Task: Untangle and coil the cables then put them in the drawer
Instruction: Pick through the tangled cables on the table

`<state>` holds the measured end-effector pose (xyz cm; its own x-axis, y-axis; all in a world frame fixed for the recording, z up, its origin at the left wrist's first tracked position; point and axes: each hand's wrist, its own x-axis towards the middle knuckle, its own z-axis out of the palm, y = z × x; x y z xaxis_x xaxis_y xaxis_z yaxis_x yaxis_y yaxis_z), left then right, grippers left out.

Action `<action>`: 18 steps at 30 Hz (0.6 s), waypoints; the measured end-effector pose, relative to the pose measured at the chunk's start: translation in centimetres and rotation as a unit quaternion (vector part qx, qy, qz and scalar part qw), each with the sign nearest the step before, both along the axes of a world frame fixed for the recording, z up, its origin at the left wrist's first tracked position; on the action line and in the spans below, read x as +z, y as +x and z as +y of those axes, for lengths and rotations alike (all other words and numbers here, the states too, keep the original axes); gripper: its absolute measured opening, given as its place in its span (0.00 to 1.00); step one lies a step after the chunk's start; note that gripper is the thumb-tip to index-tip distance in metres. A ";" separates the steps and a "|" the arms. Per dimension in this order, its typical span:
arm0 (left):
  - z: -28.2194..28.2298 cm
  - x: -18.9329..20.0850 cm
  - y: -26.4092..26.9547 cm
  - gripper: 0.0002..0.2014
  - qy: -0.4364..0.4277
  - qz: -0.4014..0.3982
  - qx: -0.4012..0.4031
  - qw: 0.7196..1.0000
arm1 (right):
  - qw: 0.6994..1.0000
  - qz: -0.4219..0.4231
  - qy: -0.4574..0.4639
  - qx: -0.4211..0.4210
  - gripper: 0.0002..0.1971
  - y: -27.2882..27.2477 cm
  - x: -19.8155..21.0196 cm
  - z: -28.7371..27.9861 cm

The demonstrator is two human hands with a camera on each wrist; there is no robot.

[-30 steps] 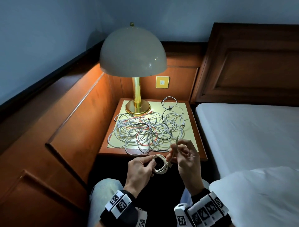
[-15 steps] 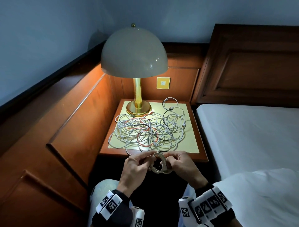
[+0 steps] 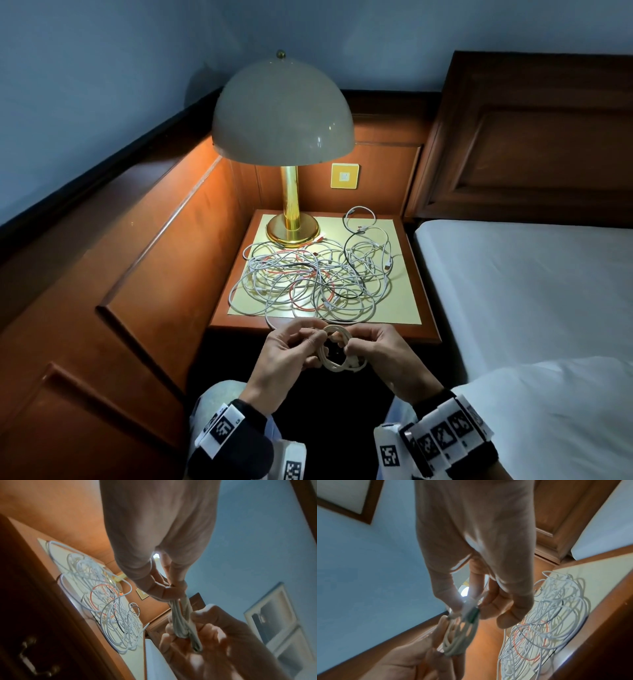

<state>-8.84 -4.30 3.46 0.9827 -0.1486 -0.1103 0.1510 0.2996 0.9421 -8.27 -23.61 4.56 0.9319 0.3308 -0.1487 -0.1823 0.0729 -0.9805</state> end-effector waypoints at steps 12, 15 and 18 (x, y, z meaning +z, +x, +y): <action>0.1 -0.8 0.1 0.16 0.278 -0.189 0.023 0.942 | 0.982 0.082 0.152 -0.080 0.13 -0.3 -1.1 1.5; -0.2 -1.4 0.2 0.20 0.354 -0.280 0.090 0.888 | 0.984 0.080 0.144 -0.068 0.13 -0.3 -0.7 1.6; -0.3 -1.3 0.2 0.17 0.393 -0.354 0.133 0.838 | 0.980 0.097 0.164 -0.051 0.15 -0.4 0.0 1.8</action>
